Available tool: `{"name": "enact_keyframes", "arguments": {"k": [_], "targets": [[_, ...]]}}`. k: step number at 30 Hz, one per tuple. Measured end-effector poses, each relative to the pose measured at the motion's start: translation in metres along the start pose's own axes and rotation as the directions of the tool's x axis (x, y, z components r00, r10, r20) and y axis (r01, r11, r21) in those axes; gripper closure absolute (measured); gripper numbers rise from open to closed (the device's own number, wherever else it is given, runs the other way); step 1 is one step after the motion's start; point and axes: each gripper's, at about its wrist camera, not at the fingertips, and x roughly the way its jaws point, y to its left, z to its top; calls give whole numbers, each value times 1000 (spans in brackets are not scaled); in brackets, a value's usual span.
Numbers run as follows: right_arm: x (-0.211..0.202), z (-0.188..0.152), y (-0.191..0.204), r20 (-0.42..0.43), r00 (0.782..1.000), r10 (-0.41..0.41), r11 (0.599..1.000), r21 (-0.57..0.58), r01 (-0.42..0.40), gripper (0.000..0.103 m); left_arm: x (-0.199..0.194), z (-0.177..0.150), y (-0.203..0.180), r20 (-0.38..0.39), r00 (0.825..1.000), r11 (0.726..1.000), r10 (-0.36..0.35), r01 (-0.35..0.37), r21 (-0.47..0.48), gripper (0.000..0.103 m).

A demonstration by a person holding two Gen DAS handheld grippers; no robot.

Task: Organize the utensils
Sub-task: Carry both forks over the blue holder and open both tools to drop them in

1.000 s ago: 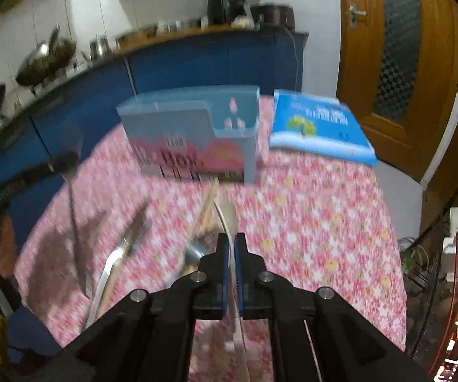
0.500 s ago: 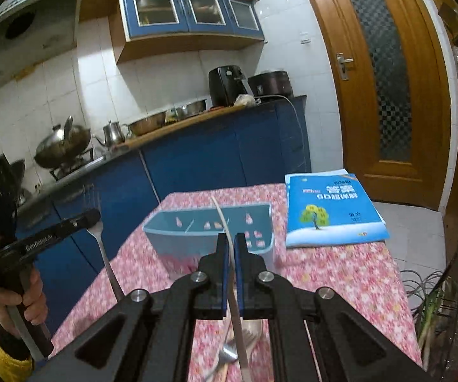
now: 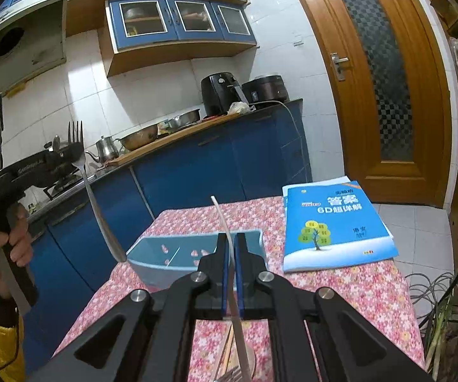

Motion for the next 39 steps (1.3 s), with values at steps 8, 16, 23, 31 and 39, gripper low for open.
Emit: {"name": "enact_keyframes", "arguments": {"k": [8,16,23,31,39], "targets": [[17,24,0,118,993,2,1000,27,-5,98,38,-15,0,-25,999,998,39,-38,48,103],[51,42,0,247,969,-10,998,55,-4,98,64,-52,6,-68,997,999,24,-22,30,103],[94,28,-2,204,979,-7,997,72,-8,98,78,-79,4,-106,994,999,-27,30,20,103],[106,-1,5,124,992,-32,999,-9,33,97,89,-102,4,-148,984,995,-103,102,-15,103],[108,-9,8,69,997,-31,999,-27,33,96,87,-108,-2,-195,968,987,-160,155,-43,102]]}}
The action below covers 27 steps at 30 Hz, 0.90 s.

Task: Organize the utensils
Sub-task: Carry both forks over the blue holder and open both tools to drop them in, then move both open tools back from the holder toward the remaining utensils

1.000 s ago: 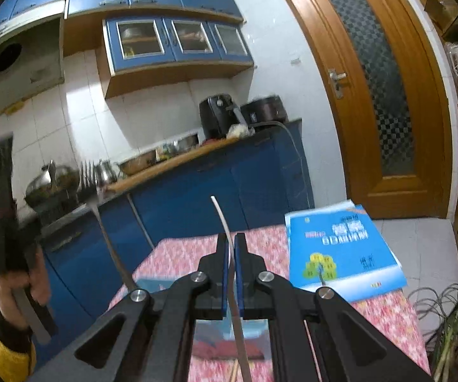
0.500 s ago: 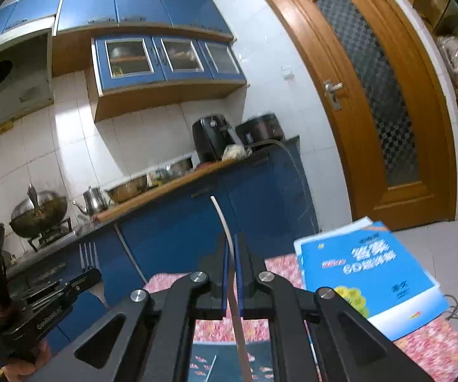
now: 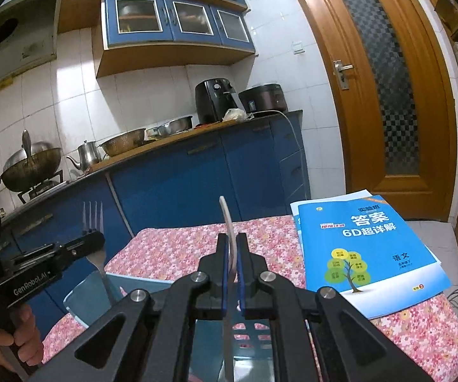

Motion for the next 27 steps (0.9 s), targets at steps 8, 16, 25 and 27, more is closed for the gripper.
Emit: {"name": "enact_keyframes", "arguments": {"k": [8,16,25,27], "targets": [[-9,2,6,-10,999,44,999,3,-44,66,-4,-2,4,-47,998,998,-28,25,-65,74],[-33,9,6,9,998,57,998,25,-57,64,-22,-3,5,-59,998,997,-27,22,-73,66],[-70,12,9,-5,999,47,999,19,-46,64,-54,-11,2,-82,996,996,-28,21,-83,62],[-78,13,10,-17,999,45,999,27,-44,64,-61,-13,3,-86,996,996,-26,19,-88,62]]}}
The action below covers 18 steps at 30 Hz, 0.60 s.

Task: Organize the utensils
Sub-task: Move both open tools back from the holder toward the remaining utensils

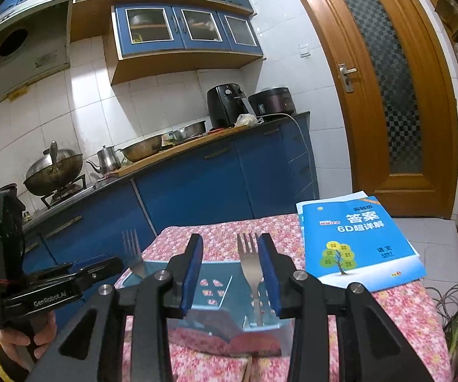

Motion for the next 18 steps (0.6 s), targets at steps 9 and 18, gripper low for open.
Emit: {"name": "enact_keyframes", "arguments": {"k": [9,18], "targets": [[-41,-9,8,-47,999,-10,1000,0,10,64,-31,-14,2,-25,999,999,31,-31,-9,62],[-66,-37,16,-128,991,-36,999,-24,33,64,-58,-40,-3,-89,996,999,30,-32,-18,62]]}}
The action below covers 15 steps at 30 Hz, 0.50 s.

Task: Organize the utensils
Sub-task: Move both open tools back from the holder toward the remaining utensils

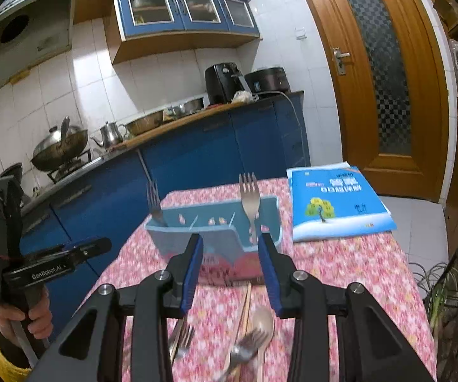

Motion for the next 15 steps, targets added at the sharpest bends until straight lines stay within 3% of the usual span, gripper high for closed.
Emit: {"name": "enact_keyframes", "arguments": {"k": [15], "targets": [[-5,-55,6,-151,988,-17,1000,22,21,64,-13,-47,-14,-133,991,999,28,-25,20,62]]}}
